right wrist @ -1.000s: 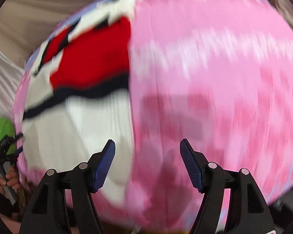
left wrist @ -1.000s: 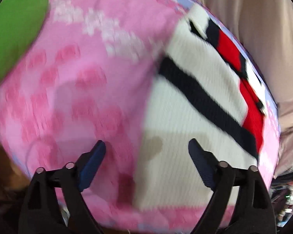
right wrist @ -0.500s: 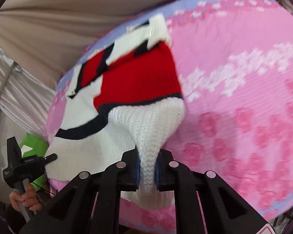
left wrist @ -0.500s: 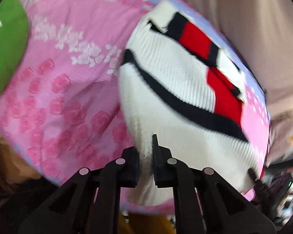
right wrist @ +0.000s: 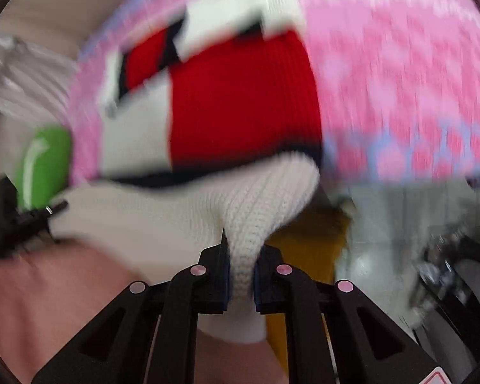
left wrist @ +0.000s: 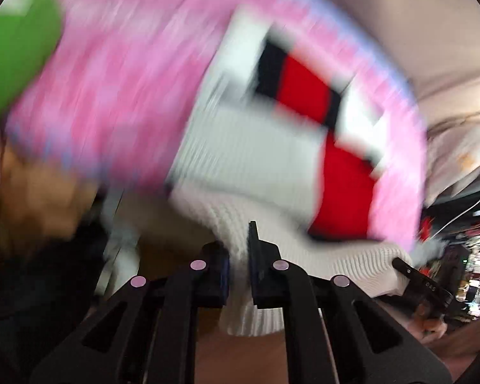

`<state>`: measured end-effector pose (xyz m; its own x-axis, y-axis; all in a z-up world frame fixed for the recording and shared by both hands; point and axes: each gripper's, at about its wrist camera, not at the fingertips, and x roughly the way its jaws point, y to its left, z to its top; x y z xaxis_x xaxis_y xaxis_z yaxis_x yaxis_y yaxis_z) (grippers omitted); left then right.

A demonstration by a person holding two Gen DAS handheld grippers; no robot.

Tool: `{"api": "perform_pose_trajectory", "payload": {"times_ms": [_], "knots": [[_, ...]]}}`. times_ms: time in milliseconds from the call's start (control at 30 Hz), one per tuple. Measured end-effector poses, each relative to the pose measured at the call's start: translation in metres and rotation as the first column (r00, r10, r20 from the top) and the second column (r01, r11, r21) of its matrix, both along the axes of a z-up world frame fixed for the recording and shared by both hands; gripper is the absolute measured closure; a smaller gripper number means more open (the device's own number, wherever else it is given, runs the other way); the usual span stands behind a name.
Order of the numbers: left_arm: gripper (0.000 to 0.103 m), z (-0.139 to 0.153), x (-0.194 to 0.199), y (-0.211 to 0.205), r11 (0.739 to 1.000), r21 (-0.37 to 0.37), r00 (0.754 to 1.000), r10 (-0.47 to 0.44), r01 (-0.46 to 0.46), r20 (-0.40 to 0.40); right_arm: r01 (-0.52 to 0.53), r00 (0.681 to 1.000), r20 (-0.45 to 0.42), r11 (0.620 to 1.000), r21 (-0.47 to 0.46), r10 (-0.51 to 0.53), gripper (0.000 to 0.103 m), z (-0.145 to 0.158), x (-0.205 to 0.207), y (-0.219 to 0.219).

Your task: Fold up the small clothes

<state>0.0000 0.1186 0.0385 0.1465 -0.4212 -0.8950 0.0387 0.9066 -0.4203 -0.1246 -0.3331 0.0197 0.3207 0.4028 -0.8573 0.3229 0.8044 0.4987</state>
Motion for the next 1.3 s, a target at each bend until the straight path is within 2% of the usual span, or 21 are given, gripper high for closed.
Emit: {"api": "perform_pose_trajectory", "payload": {"times_ms": [100,167,267,333,367,400,433,467,500,600,633,733,833,900,933,967,1000,1067,1133,1200,1300], "knots": [[0.094,0.015,0.081,-0.035,1.0,0.013,0.973,0.003,-0.007,0.233,0.14,0.975,0.169,0.989,0.048,-0.146,0.093,-0.002,0.066,-0.042],[0.093,-0.007,0.121,-0.056,0.993,0.083,0.959,0.052,-0.078,0.279,0.228,0.952,0.182,0.968,0.108,-0.245,0.092,-0.038,0.113,-0.064],[0.092,-0.068,0.183,-0.073,0.974,0.158,0.972,0.129,-0.162,0.198,0.349,0.926,0.102,0.926,0.142,-0.365,0.089,-0.094,0.157,-0.085],[0.089,-0.09,0.198,-0.067,0.973,0.125,0.975,0.177,-0.194,0.137,0.434,0.883,0.111,0.884,0.175,-0.456,0.084,-0.102,0.159,-0.091],[0.081,-0.092,0.198,-0.059,0.966,0.109,0.967,0.222,-0.236,0.128,0.475,0.852,0.142,0.858,0.195,-0.504,0.082,-0.094,0.15,-0.094],[0.071,-0.089,0.191,-0.053,0.964,0.073,0.959,0.242,-0.254,0.148,0.491,0.835,0.177,0.851,0.187,-0.521,0.071,-0.084,0.142,-0.095],[0.05,-0.082,0.182,-0.047,0.964,0.047,0.951,0.248,-0.26,0.183,0.494,0.824,0.229,0.856,0.156,-0.517,0.063,-0.069,0.131,-0.096],[0.041,-0.072,0.171,-0.042,0.965,0.049,0.943,0.238,-0.256,0.234,0.496,0.819,0.265,0.86,0.118,-0.509,0.047,-0.059,0.122,-0.096],[0.041,-0.064,0.162,-0.039,0.97,0.055,0.937,0.215,-0.239,0.275,0.485,0.823,0.301,0.872,0.069,-0.482,0.045,-0.048,0.111,-0.092],[0.034,-0.057,0.139,-0.044,0.989,0.117,0.946,0.05,-0.092,0.32,0.349,0.896,0.314,0.935,-0.066,-0.313,0.046,-0.039,0.094,-0.065],[0.034,-0.062,0.133,-0.053,0.991,0.13,0.958,-0.008,-0.031,0.286,0.267,0.932,0.28,0.958,-0.102,-0.23,0.047,-0.044,0.093,-0.05],[0.035,-0.088,0.12,-0.074,0.99,0.084,0.981,-0.128,0.117,0.144,0.044,0.989,0.145,0.994,-0.098,-0.029,0.061,-0.081,0.095,-0.001],[0.038,-0.103,0.133,-0.113,0.969,0.106,0.969,-0.234,0.225,0.084,-0.08,0.993,0.067,0.979,-0.186,0.094,0.079,-0.101,0.124,0.016],[0.042,-0.102,0.156,-0.137,0.95,0.16,0.952,-0.286,0.267,0.11,-0.059,0.99,0.11,0.968,-0.245,0.088,0.087,-0.087,0.157,0.001],[0.045,-0.098,0.177,-0.145,0.945,0.207,0.947,-0.285,0.252,0.147,0.021,0.983,0.18,0.961,-0.275,0.03,0.087,-0.065,0.183,-0.02],[0.047,-0.087,0.21,-0.146,0.953,0.251,0.951,-0.226,0.171,0.211,0.103,0.97,0.24,0.954,-0.283,-0.033,0.087,-0.049,0.198,-0.038],[0.047,-0.077,0.233,-0.138,0.968,0.237,0.957,-0.146,0.086,0.249,0.2,0.946,0.304,0.943,-0.266,-0.114,0.085,-0.029,0.211,-0.06],[0.044,-0.05,0.273,-0.106,0.987,0.108,0.96,0.083,-0.115,0.268,0.336,0.897,0.374,0.914,-0.228,-0.236,0.079,0.003,0.227,-0.094],[0.033,-0.02,0.283,-0.077,0.974,0.046,0.926,0.198,-0.224,0.322,0.362,0.883,0.397,0.902,-0.235,-0.251,0.076,0.022,0.222,-0.105],[0.023,-0.006,0.275,-0.059,0.971,0.086,0.908,0.176,-0.224,0.381,0.331,0.895,0.388,0.91,-0.248,-0.22,0.053,0.019,0.201,-0.095],[0.018,-0.025,0.245,-0.048,0.968,0.185,0.924,0.088,-0.167,0.372,0.294,0.929,0.309,0.916,-0.274,-0.206,0.047,-0.014,0.154,-0.07]]}}
